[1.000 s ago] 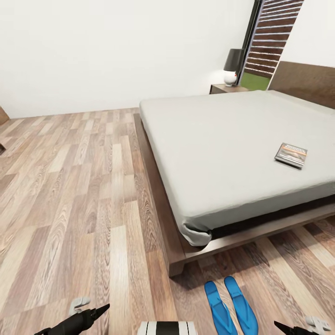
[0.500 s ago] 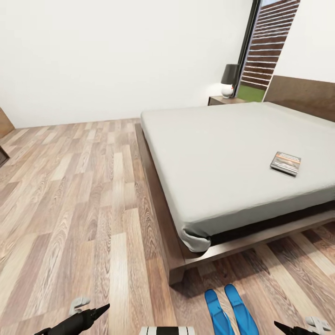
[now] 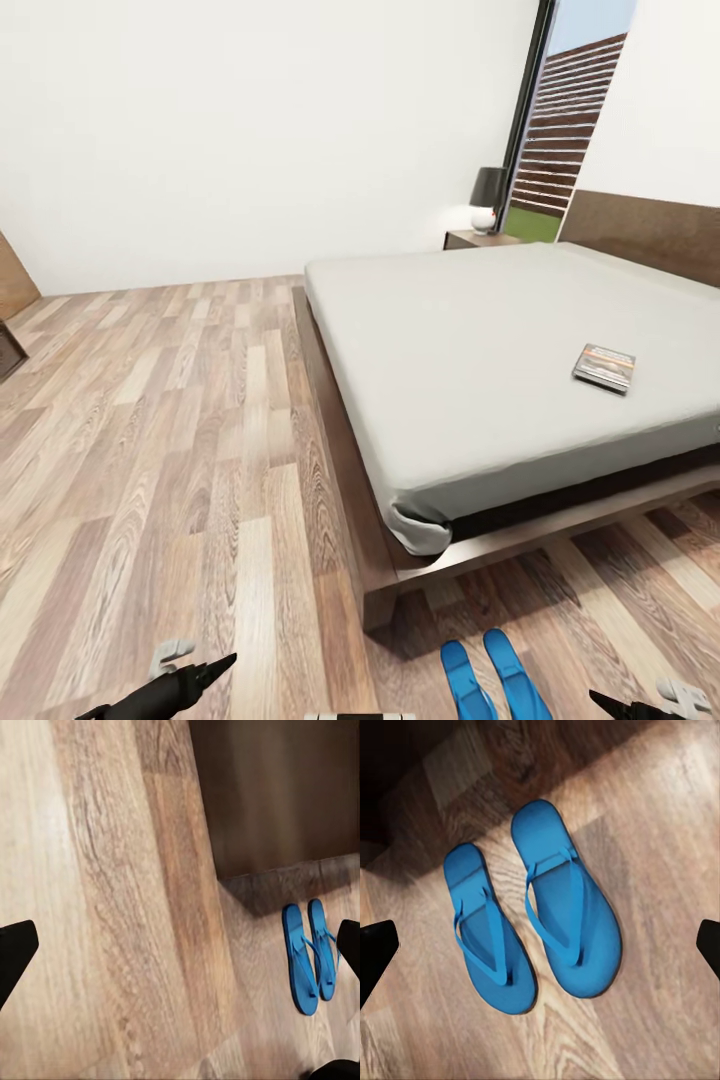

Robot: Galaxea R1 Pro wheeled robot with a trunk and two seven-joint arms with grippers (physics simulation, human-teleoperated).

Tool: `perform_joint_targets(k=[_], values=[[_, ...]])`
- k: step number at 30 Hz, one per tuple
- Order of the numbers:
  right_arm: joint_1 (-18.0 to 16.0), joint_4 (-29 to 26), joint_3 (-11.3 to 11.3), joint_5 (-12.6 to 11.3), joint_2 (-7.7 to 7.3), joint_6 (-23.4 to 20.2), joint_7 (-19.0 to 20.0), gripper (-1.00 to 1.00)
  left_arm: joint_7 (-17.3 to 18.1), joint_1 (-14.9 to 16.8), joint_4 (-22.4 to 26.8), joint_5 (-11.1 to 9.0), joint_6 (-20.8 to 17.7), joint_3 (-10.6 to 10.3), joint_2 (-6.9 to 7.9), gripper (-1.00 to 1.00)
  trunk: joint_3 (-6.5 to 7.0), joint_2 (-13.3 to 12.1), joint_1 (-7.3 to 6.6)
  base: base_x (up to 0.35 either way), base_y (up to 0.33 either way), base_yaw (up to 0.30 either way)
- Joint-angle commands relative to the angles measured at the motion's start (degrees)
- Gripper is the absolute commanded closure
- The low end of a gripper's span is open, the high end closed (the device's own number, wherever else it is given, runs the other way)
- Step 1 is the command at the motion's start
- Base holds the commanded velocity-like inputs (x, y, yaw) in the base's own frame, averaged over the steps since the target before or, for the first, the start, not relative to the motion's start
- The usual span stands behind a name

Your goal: In the bedroom, move the book from the bed onto either nightstand, and place the two sandals side by side next to the bed.

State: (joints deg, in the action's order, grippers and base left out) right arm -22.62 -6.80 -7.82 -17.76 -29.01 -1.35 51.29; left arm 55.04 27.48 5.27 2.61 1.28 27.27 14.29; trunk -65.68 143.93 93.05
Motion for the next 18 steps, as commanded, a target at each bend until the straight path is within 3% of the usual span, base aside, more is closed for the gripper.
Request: perform_joint_targets(k=[1, 18], values=[[-0.02, 0.03, -0.44, 0.27, 0.0, -0.14, 0.24, -1.0, 0.16, 0.03, -0.02, 0.29, 0.13, 0.24, -0.04, -1.0, 0.18, 0.0, -0.04, 0.0, 0.0, 0.0], [-0.03, 0.03, -0.44, 0.27, 0.0, -0.14, 0.17, -1.0, 0.08, 0.03, 0.0, 0.29, 0.13, 0.24, -0.22, -1.0, 3.95, -0.23, -0.47, 0.0, 0.0, 0.0]])
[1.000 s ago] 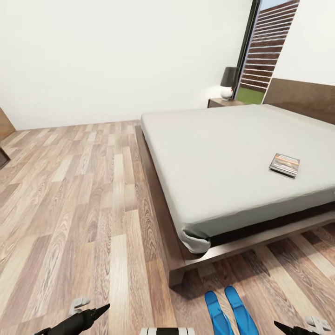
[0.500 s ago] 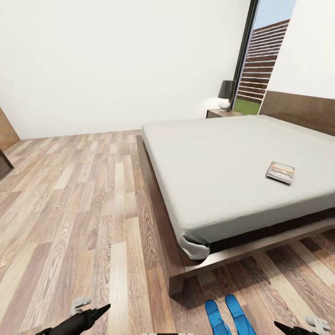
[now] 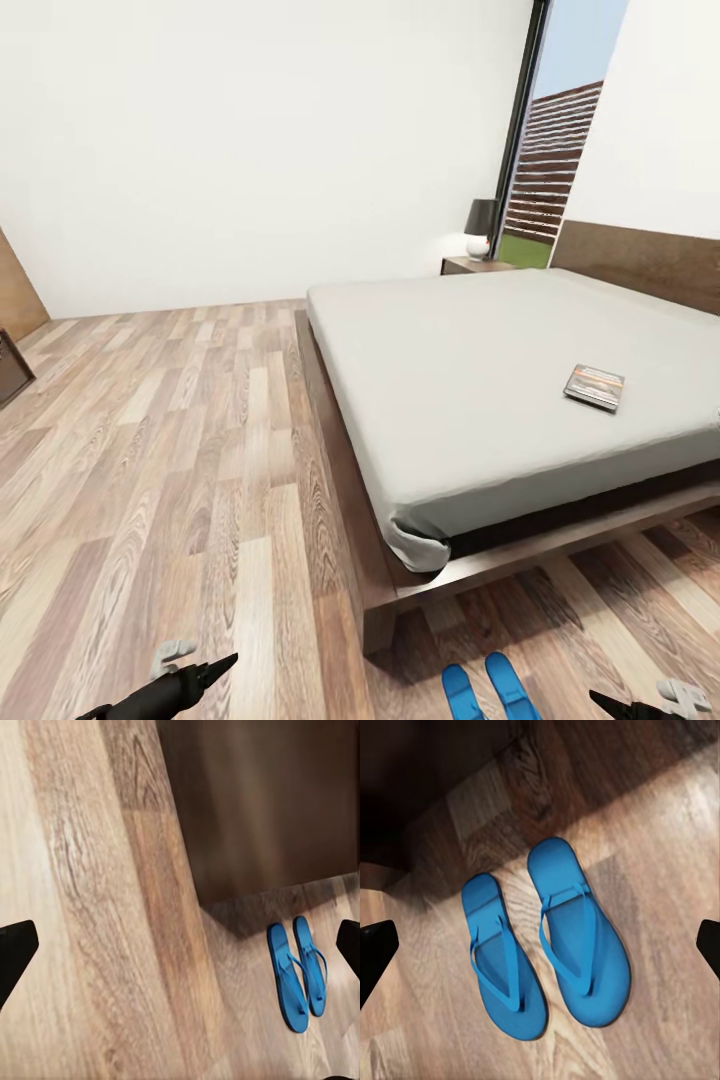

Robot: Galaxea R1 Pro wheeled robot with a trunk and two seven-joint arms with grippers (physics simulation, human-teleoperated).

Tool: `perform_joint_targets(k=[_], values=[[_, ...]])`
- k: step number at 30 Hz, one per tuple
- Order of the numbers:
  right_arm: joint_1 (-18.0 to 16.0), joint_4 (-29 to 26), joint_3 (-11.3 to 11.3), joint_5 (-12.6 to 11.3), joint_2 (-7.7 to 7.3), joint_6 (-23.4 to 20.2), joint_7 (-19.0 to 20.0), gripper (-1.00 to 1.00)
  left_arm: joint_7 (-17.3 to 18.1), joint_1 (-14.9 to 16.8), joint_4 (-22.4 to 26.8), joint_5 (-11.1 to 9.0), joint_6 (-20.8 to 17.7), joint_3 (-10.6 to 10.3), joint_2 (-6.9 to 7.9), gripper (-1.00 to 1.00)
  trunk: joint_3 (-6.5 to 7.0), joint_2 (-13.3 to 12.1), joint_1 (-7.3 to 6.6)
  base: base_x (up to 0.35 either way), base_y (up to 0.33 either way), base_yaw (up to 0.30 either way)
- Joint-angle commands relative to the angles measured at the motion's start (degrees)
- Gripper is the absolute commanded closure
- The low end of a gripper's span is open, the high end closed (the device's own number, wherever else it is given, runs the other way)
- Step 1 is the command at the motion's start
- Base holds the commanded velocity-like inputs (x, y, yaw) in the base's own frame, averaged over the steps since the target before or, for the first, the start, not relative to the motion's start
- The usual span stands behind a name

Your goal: In the bedroom, move the book from the bed onto either nightstand, and place the two sandals side by side next to the bed.

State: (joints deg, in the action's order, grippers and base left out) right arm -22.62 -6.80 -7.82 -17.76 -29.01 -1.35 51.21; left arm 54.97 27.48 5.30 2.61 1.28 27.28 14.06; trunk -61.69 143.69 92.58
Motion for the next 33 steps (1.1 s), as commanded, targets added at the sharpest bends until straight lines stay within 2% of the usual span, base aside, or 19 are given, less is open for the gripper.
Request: perform_joint_targets(k=[1, 33], values=[[-0.03, 0.03, -0.44, 0.27, 0.0, -0.14, 0.24, -1.0, 0.15, 0.03, -0.04, 0.29, 0.13, 0.23, 0.01, -1.0, 0.18, 0.0, -0.04, 0.0, 0.0, 0.0], [-0.01, 0.03, -0.44, 0.27, 0.0, -0.14, 0.21, -1.0, 0.14, 0.03, -0.06, 0.29, 0.13, 0.23, 0.01, -1.0, 7.27, -0.42, -0.86, 0.0, 0.0, 0.0]])
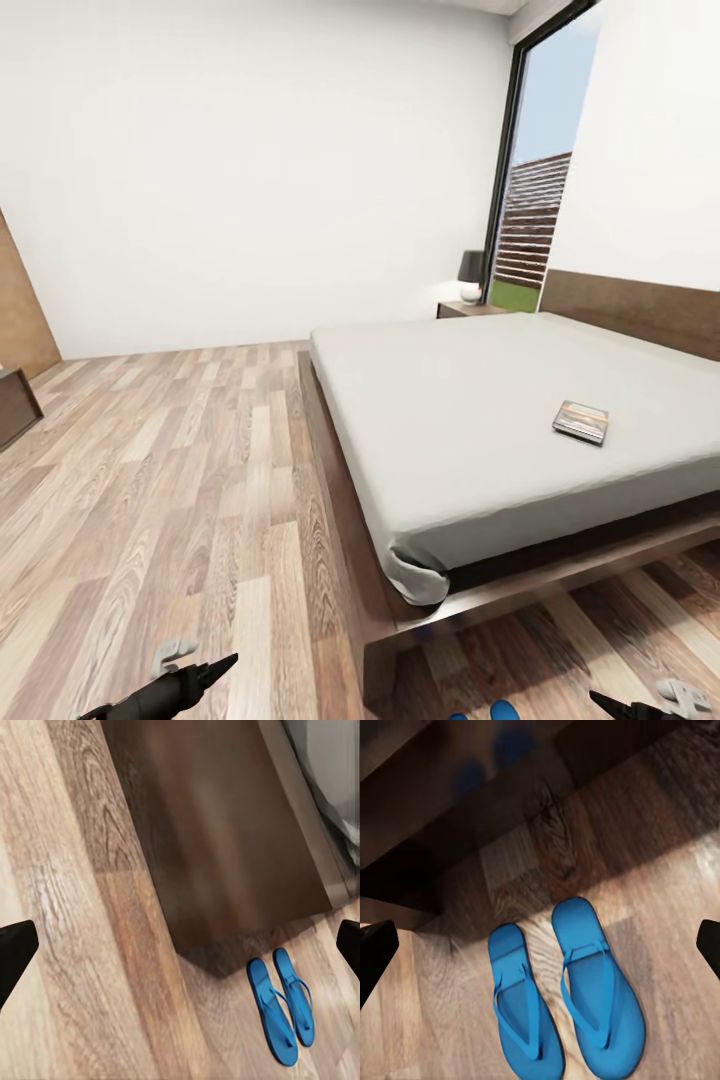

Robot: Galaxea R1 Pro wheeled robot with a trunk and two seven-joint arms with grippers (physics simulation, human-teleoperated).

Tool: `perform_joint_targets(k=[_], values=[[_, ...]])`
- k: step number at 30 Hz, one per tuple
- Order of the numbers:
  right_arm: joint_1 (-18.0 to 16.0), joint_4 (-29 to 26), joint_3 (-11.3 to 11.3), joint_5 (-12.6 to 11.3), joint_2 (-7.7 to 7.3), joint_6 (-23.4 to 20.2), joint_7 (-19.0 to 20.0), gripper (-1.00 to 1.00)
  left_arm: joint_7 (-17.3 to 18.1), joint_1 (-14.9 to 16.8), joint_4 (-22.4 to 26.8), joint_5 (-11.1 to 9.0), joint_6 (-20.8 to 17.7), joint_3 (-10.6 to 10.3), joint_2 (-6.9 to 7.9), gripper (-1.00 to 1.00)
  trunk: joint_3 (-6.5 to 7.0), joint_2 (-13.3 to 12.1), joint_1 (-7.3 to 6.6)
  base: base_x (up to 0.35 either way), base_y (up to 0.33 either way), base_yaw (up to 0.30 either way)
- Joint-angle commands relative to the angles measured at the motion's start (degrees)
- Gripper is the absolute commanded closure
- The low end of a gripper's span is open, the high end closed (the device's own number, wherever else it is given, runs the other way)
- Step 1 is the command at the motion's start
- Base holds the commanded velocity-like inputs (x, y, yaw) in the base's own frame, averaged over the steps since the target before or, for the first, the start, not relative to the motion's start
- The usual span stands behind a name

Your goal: In the bedroom, move the book from the bed onto either nightstand, and place the two sandals side by side next to the bed.

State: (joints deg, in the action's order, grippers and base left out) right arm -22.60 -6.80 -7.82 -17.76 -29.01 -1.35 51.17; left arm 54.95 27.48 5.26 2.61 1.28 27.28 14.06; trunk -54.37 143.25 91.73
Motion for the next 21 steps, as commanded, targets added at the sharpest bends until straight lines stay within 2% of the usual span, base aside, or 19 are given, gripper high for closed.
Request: perform_joint_targets(k=[1, 21], values=[[-0.02, 0.03, -0.44, 0.27, 0.0, -0.14, 0.25, -1.0, 0.16, 0.03, -0.04, 0.29, 0.13, 0.23, 0.01, -1.0, 0.17, 0.01, -0.04, 0.0, 0.0, 0.0], [-0.03, 0.03, -0.44, 0.27, 0.0, -0.14, 0.32, -1.0, 0.16, 0.03, -0.07, 0.29, 0.13, 0.21, 0.01, -1.0, 3.8, -7.67, -4.26, 0.0, 0.0, 0.0]])
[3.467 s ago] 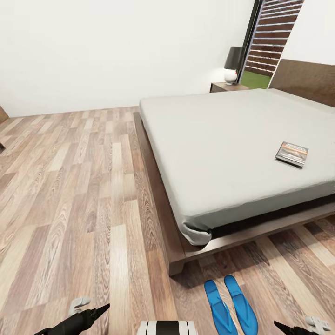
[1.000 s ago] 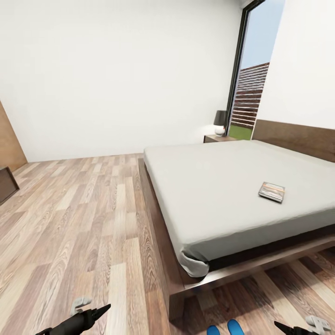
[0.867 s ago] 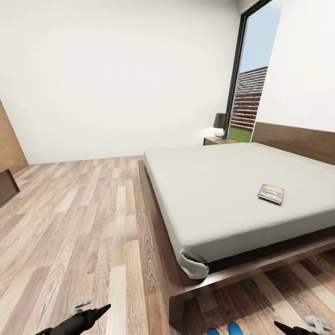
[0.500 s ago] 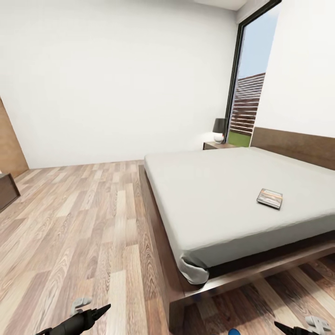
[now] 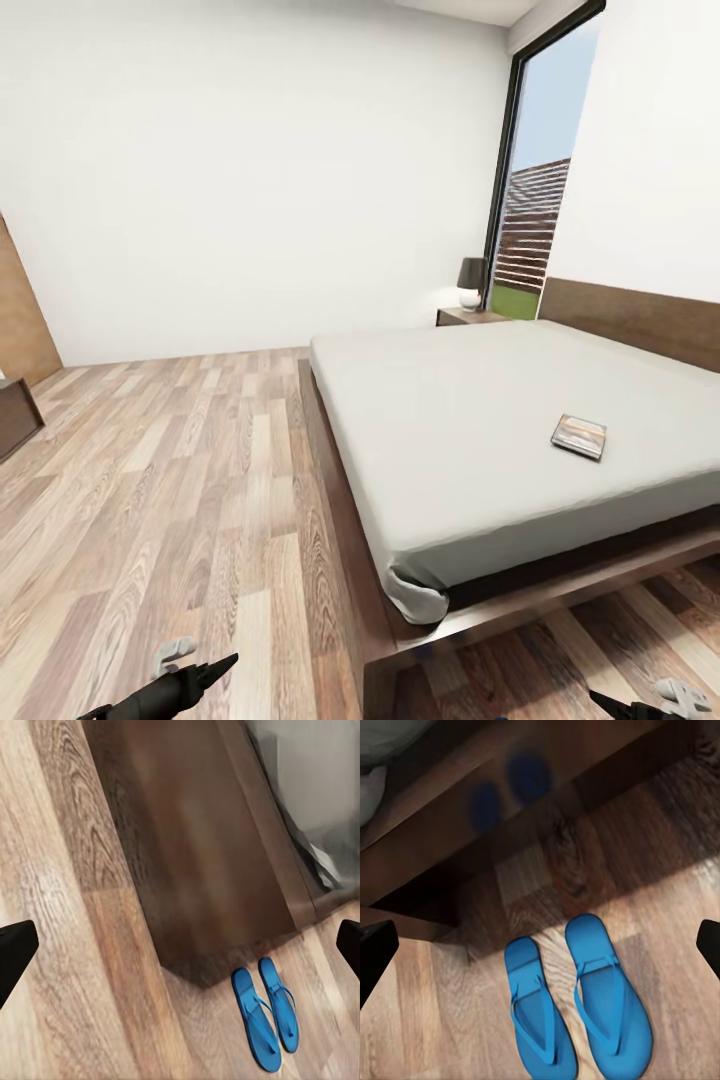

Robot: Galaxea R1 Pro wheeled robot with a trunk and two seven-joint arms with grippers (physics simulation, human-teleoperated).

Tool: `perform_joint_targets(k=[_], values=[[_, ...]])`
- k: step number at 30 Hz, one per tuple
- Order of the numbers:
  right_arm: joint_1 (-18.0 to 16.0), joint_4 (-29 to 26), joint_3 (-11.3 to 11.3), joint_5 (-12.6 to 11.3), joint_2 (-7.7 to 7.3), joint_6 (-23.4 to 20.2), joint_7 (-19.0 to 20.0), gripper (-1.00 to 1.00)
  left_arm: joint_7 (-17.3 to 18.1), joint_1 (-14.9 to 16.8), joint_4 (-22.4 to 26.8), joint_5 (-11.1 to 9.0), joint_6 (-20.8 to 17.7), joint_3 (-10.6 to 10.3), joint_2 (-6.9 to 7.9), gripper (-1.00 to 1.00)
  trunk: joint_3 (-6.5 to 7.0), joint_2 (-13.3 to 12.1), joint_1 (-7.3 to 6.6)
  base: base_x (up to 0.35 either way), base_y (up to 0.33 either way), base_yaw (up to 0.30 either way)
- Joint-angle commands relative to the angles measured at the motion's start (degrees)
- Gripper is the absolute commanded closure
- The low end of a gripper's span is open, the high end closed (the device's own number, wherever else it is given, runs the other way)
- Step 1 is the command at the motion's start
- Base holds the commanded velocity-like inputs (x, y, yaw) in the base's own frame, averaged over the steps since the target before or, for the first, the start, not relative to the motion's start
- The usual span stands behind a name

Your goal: In the bedroom, move the book from the bed onto either nightstand, and place the two sandals side by side next to the bed.

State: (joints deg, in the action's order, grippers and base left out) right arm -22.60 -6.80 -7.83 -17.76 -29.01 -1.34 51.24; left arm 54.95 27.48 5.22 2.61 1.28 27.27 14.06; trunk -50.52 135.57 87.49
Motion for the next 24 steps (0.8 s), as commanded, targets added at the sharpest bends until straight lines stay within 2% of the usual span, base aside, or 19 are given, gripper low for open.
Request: perform_joint_targets(k=[1, 24], values=[[-0.02, 0.04, -0.43, 0.27, 0.0, -0.15, 0.25, -1.0, 0.16, 0.03, -0.03, 0.29, 0.13, 0.23, 0.01, -1.0, 0.13, -0.39, -0.24, 0.0, 0.0, 0.0], [-0.06, 0.04, -0.43, 0.27, 0.0, -0.15, 0.35, -1.0, 0.16, 0.03, -0.04, 0.29, 0.13, 0.2, 0.01, -1.0, 4.25, -9.62, -5.29, 0.0, 0.0, 0.0]])
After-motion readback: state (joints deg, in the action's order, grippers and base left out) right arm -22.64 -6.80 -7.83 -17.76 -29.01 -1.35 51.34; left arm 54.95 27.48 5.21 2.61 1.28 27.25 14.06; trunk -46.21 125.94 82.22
